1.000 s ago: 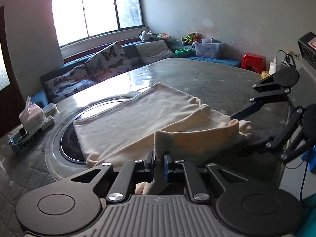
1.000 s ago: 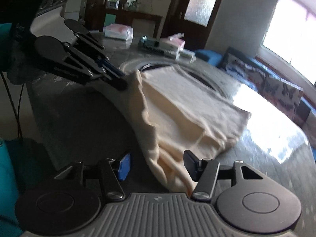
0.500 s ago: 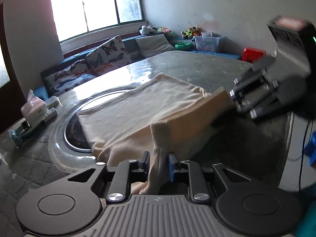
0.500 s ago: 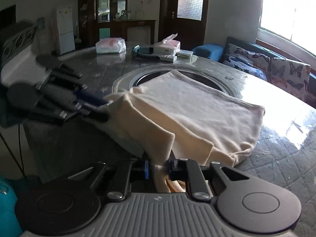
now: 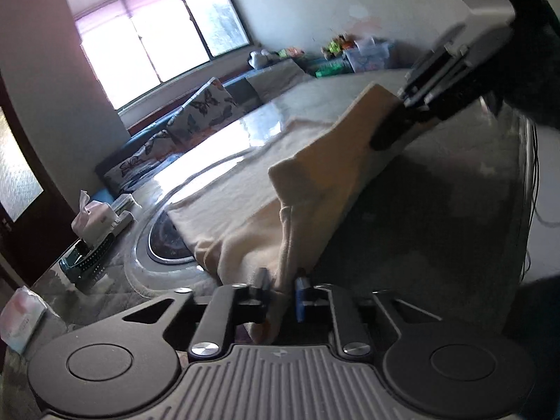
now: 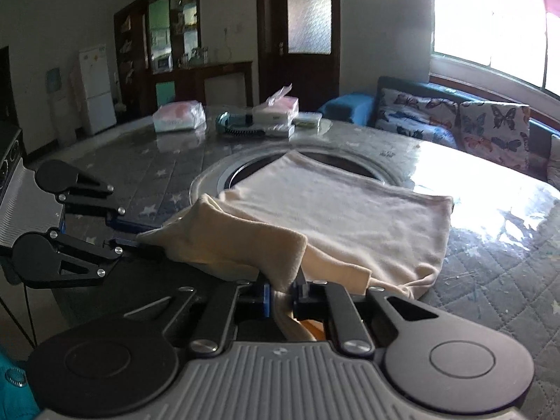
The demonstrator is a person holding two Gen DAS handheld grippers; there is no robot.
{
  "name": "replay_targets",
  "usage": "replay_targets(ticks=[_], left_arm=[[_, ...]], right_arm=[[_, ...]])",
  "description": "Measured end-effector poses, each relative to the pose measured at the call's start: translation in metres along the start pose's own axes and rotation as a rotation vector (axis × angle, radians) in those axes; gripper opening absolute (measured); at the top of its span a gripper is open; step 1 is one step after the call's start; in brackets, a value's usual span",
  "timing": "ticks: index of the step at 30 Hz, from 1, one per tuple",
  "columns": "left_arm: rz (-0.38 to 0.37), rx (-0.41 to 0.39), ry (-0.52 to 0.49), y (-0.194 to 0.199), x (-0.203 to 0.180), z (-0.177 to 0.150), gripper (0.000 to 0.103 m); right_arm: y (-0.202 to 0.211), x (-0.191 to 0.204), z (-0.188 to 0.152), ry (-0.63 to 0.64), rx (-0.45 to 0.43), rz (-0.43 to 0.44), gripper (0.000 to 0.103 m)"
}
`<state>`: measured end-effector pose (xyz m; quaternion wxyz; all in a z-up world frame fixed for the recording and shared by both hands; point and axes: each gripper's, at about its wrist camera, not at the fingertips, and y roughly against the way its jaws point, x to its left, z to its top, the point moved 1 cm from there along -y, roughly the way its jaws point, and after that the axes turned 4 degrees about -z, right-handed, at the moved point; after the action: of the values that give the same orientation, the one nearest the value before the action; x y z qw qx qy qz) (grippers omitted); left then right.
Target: Fold clothes
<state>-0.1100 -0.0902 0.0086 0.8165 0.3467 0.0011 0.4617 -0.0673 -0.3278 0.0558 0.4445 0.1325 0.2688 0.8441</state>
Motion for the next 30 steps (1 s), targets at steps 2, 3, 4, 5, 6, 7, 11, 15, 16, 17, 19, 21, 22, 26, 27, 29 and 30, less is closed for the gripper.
replay_targets(ticks=[2,3,4,5,6,7,11,15,16,17,19,21,22,26,27,29,30], left_arm=[[0.011,-0.027,0.010,0.009,0.001,0.003,0.011],[0.012,-0.038,0.014,0.014,0.002,0.005,0.011],[0.013,-0.049,0.019,0.019,0.001,0.006,0.011],[0.011,-0.057,0.022,0.025,0.001,0.008,0.011],[0.005,-0.064,0.024,0.031,0.000,0.009,0.011],[-0.001,-0.071,0.026,0.037,-0.002,0.010,0.011],[-0.025,-0.079,0.039,0.061,-0.008,0.010,0.011],[-0.051,-0.088,0.049,0.087,-0.016,0.009,0.011],[-0.058,-0.091,0.051,0.093,-0.017,0.009,0.011],[-0.064,-0.093,0.053,0.100,-0.019,0.009,0.011],[-0.065,-0.101,0.053,0.104,-0.022,0.008,0.011],[-0.068,-0.102,0.071,0.104,-0.021,0.008,0.011],[-0.067,-0.104,0.078,0.102,-0.020,0.008,0.011],[-0.070,-0.119,0.105,0.095,-0.012,0.013,0.011],[-0.070,-0.124,0.113,0.092,-0.009,0.015,0.011],[-0.073,-0.131,0.134,0.087,-0.001,0.020,0.011],[-0.074,-0.135,0.146,0.085,0.003,0.022,0.011]], right_arm=[[0.005,0.001,0.001,0.000,-0.014,-0.006,0.009],[0.008,0.001,0.001,0.002,-0.020,-0.008,0.009],[0.012,0.002,0.002,0.007,-0.026,-0.009,0.009],[0.015,0.003,0.002,0.012,-0.031,-0.009,0.009],[0.020,0.004,0.003,0.018,-0.036,-0.009,0.009],[0.026,0.005,0.003,0.025,-0.039,-0.005,0.009],[0.055,0.016,0.000,0.049,-0.047,0.017,0.009],[0.084,0.029,-0.005,0.072,-0.053,0.038,0.009],[0.091,0.032,-0.007,0.077,-0.055,0.044,0.009],[0.097,0.036,-0.008,0.078,-0.055,0.049,0.009],[0.102,0.039,-0.010,0.081,-0.054,0.052,0.009],[0.104,0.042,-0.010,0.084,-0.053,0.050,0.009],[0.103,0.041,-0.009,0.083,-0.052,0.048,0.009],[0.096,0.035,-0.001,0.078,-0.046,0.037,0.009],[0.095,0.033,0.002,0.079,-0.045,0.034,0.009],[0.088,0.027,0.009,0.078,-0.042,0.032,0.009],[0.085,0.025,0.012,0.077,-0.039,0.030,0.009]])
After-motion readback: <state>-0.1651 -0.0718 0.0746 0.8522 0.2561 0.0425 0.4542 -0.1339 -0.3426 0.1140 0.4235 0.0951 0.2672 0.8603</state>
